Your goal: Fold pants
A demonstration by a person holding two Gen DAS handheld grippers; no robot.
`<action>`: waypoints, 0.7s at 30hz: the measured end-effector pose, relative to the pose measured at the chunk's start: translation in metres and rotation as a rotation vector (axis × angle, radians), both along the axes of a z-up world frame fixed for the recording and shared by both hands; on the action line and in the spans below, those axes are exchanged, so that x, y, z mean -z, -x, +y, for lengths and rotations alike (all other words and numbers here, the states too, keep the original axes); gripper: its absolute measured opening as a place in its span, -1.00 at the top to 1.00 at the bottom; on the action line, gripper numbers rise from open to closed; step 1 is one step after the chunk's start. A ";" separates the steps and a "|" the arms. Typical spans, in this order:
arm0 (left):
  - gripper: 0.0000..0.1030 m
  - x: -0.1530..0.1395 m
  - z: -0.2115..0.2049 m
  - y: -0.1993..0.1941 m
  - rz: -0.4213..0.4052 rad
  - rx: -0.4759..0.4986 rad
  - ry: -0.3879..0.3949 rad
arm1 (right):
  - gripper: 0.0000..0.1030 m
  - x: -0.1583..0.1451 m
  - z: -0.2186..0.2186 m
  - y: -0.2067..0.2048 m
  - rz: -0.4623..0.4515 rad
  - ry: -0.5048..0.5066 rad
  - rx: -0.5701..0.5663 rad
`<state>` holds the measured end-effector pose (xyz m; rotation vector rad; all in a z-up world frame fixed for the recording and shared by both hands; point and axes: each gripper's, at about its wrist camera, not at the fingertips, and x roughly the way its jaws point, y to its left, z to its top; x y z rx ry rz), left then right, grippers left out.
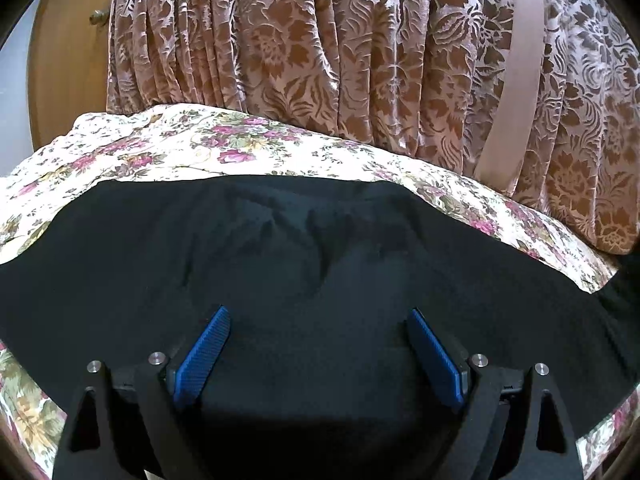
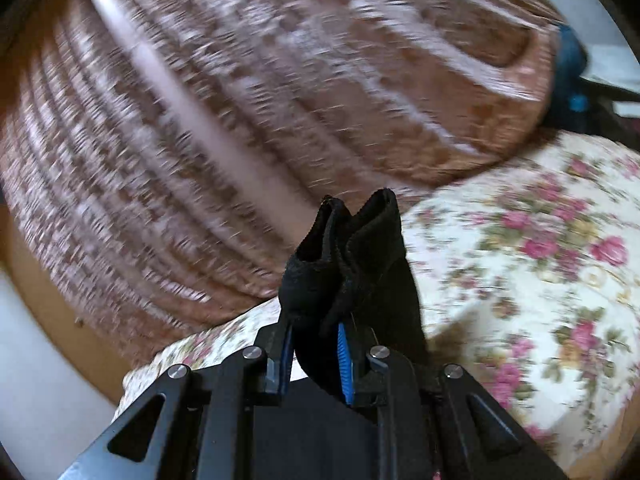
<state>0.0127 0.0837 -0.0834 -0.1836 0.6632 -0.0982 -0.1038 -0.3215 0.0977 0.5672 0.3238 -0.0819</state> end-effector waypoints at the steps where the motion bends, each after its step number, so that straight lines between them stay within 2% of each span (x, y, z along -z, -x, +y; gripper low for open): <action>1: -0.75 0.000 0.000 0.000 0.001 0.001 0.000 | 0.64 -0.001 0.010 -0.005 -0.002 0.014 -0.035; 5: -0.75 0.001 -0.001 0.002 0.004 0.006 -0.015 | 0.63 0.000 0.052 -0.025 0.016 0.083 -0.182; 10: -0.75 0.000 0.001 0.003 0.017 0.003 0.004 | 0.63 0.019 0.099 -0.050 0.062 0.129 -0.338; 13: -0.75 -0.002 0.005 0.004 0.034 -0.002 0.037 | 0.63 0.045 0.127 -0.069 0.124 0.141 -0.429; 21: -0.75 -0.007 0.017 0.007 0.057 -0.009 0.139 | 0.62 0.111 0.182 -0.098 0.270 0.170 -0.567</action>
